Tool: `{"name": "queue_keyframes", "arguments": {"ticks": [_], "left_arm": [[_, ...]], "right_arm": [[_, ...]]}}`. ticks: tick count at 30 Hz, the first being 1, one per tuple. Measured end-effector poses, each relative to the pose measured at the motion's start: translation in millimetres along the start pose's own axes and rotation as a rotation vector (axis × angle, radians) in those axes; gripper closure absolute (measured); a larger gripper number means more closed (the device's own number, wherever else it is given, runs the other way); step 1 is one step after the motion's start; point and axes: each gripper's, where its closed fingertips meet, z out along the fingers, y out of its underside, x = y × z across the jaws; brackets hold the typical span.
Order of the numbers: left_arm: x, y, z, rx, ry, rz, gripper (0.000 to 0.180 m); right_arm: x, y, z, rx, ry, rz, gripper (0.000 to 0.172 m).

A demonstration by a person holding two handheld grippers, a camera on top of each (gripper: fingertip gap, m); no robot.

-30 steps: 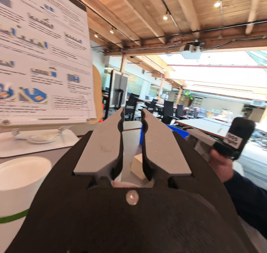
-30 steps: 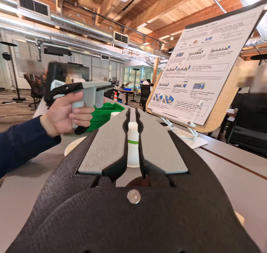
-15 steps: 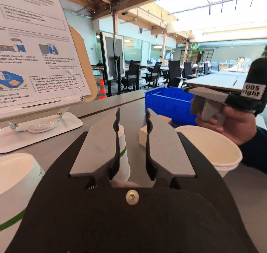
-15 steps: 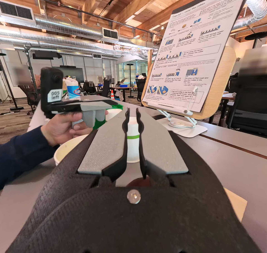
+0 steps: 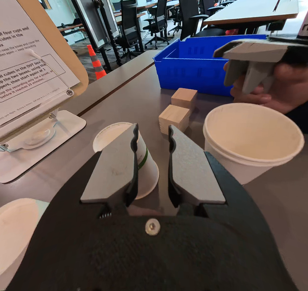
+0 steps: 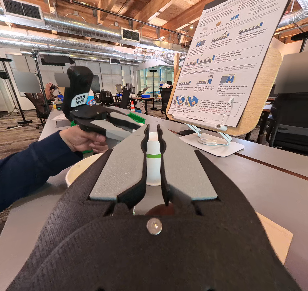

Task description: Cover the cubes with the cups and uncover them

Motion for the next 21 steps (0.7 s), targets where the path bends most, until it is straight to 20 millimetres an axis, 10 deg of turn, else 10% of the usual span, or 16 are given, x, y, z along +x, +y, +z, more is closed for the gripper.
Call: {"name": "queue_keyframes", "arguments": {"ticks": [14, 21], "left_arm": [[-4, 21, 7, -0.077, -0.028, 0.063, 0.179], [-10, -23, -15, 0.165, -0.042, 0.02, 0.18]], "right_arm": [[2, 6, 1, -0.02, 0.012, -0.006, 0.166], [4, 4, 0, -0.009, 0.017, -0.001, 0.166]]}}
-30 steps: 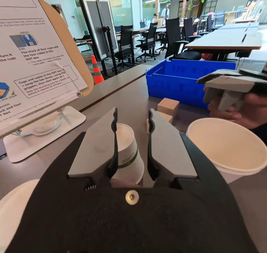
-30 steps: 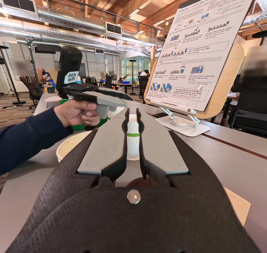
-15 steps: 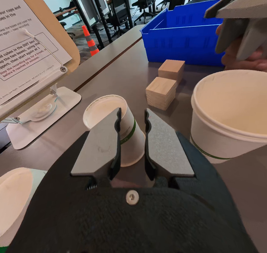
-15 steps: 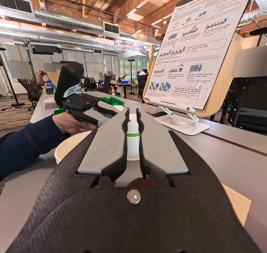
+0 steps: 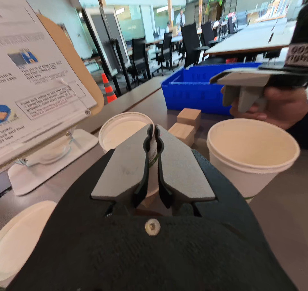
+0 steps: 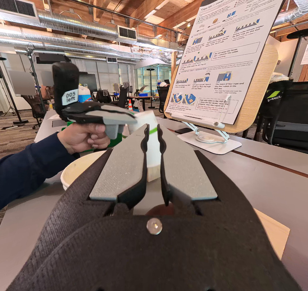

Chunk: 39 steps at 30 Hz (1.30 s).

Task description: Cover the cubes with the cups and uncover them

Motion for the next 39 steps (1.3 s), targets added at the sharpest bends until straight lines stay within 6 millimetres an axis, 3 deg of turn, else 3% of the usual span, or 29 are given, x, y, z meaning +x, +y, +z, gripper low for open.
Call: {"name": "queue_keyframes", "arguments": {"ticks": [3, 6, 11, 14, 17, 22, 27, 31, 36, 39], "left_arm": [[9, -44, -22, 0.258, 0.046, -0.002, 0.18], [15, -75, -46, 0.449, 0.102, -0.04, 0.18], [38, -108, -84, 0.709, 0.327, -0.131, 0.18], [46, -108, -81, 0.699, 0.348, -0.113, 0.18], [59, -108, -79, 0.694, 0.399, -0.109, 0.18], [76, -110, -78, 0.712, 0.468, -0.102, 0.18], [88, -104, -69, 0.671, 0.501, -0.085, 0.18], [98, -101, -66, 0.649, 0.537, -0.071, 0.18], [85, -95, -58, 0.622, 0.451, -0.089, 0.179], [83, -91, -53, 0.596, 0.445, -0.1, 0.178]], "right_arm": [[1, -3, -1, 0.013, -0.004, 0.019, 0.166], [1, -4, -2, 0.021, -0.011, 0.042, 0.166], [-8, -10, -3, 0.053, -0.09, 0.12, 0.158], [-21, -24, -8, 0.118, -0.184, 0.171, 0.145], [-33, -34, -13, 0.161, -0.271, 0.199, 0.144], [-44, -29, -11, 0.131, -0.319, 0.194, 0.14], [-69, -27, -15, 0.109, -0.437, 0.174, 0.138], [-71, -21, -12, 0.086, -0.413, 0.11, 0.151], [-75, -32, -20, 0.13, -0.469, 0.117, 0.171], [-71, -37, -22, 0.145, -0.46, 0.123, 0.172]]}}
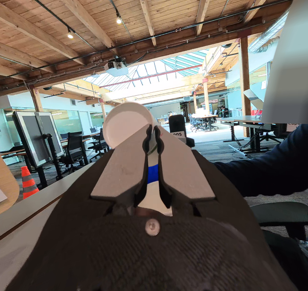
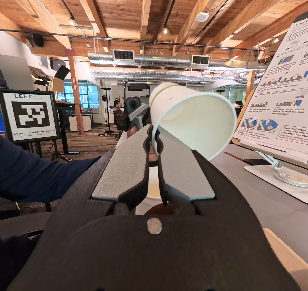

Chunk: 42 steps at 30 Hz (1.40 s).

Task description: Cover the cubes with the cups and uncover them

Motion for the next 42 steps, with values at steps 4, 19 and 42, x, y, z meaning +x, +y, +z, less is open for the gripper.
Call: {"name": "queue_keyframes", "arguments": {"ticks": [4, 19, 42], "left_arm": [[-4, 7, 1, -0.048, -0.022, 0.021, 0.179], [-18, 30, -1, -0.195, -0.078, 0.0, 0.179], [-90, 45, -29, -0.262, -0.472, -0.045, 0.18]], "right_arm": [[1, -5, -2, 0.024, -0.007, 0.028, 0.172], [15, -9, -8, 0.04, 0.062, 0.042, 0.172], [43, -10, -22, -0.309, 0.314, -0.238, 0.172]]}}
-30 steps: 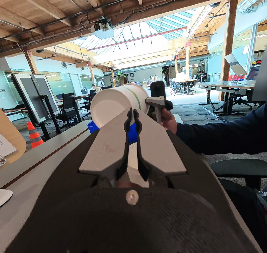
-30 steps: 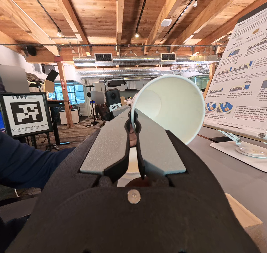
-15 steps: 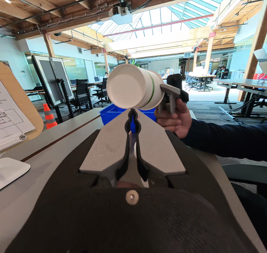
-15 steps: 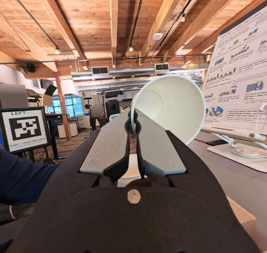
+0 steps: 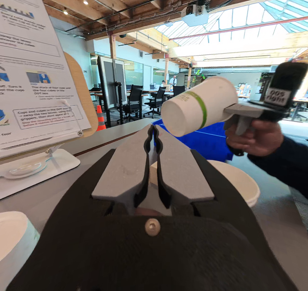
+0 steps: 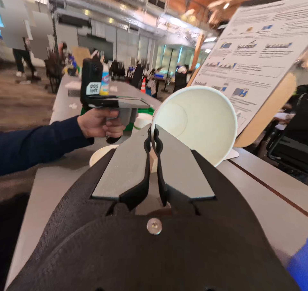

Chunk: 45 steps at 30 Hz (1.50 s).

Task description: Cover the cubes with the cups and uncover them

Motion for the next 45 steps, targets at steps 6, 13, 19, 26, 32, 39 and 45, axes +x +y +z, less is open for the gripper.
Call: {"name": "queue_keyframes", "arguments": {"ticks": [6, 13, 19, 26, 32, 39, 45], "left_arm": [[-17, 6, -1, -0.023, -0.056, -0.068, 0.18], [-25, 6, -4, -0.022, -0.09, -0.078, 0.18], [-23, 12, -1, -0.051, -0.085, -0.065, 0.18], [-23, 13, -1, -0.06, -0.089, -0.065, 0.18], [-28, 7, -5, -0.048, -0.116, -0.05, 0.18], [-60, -2, -21, -0.05, -0.333, 0.044, 0.175], [-82, -11, -39, -0.074, -0.488, 0.105, 0.156]], "right_arm": [[-27, -16, 2, -0.408, -0.182, -0.056, 0.172], [-59, -6, -3, -0.684, -0.331, -0.096, 0.172], [-69, 13, -3, -0.811, -0.373, -0.123, 0.172], [-79, 38, 3, -0.894, -0.405, -0.164, 0.165], [-77, 11, 32, -0.577, -0.35, -0.115, 0.152], [16, 22, 49, -0.225, 0.126, -0.132, 0.16], [99, 78, 32, -0.238, 0.605, -0.138, 0.155]]}}
